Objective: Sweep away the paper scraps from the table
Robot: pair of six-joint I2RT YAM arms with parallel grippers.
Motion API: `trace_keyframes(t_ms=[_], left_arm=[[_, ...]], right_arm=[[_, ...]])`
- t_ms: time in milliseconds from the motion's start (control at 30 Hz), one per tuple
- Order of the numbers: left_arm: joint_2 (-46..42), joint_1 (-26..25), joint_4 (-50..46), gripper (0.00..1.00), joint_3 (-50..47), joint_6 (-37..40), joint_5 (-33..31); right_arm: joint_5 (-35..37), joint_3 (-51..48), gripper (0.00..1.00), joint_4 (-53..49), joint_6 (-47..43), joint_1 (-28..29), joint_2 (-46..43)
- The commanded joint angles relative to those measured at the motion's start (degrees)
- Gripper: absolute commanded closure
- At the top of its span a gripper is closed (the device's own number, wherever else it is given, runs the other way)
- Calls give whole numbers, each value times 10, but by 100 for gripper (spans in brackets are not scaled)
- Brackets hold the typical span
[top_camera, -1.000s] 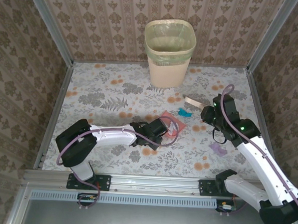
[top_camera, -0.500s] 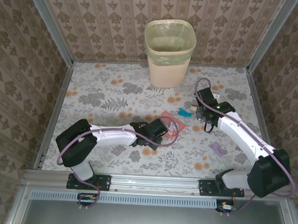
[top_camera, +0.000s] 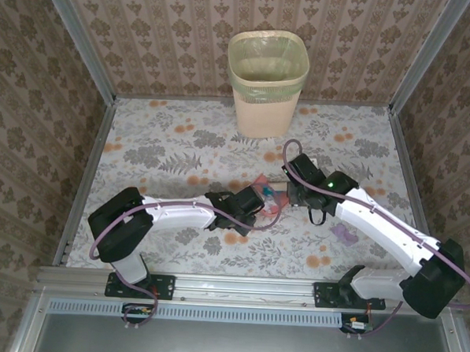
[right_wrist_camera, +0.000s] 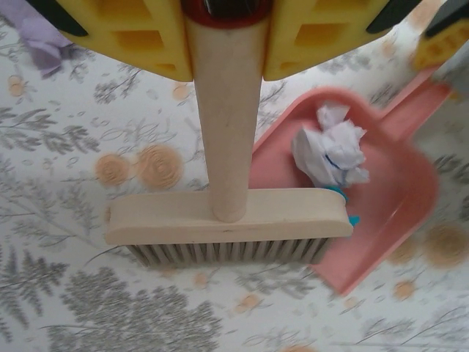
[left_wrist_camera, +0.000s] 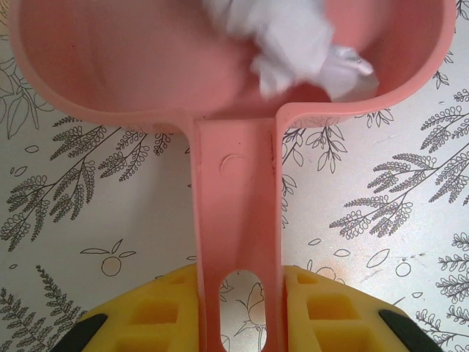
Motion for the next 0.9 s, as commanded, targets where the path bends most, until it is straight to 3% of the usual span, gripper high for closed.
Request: trace_keyframes(t_ms=[0,433,733,867], left_arm=[[16,-5,-26,100,3,13,11],[18,-4,-14,100,-2,15,10],[9,-4,-4,100,-9,29,-8],[-5,-1,4,100,-19,39,-16]], right_arm=[[-29,1,100,-19,15,18,-21],[94,-17,100,60,14,10,-89],[158,-200,100,388,-72,0,-163],[213,-275,100,471,-59,-10,-161]])
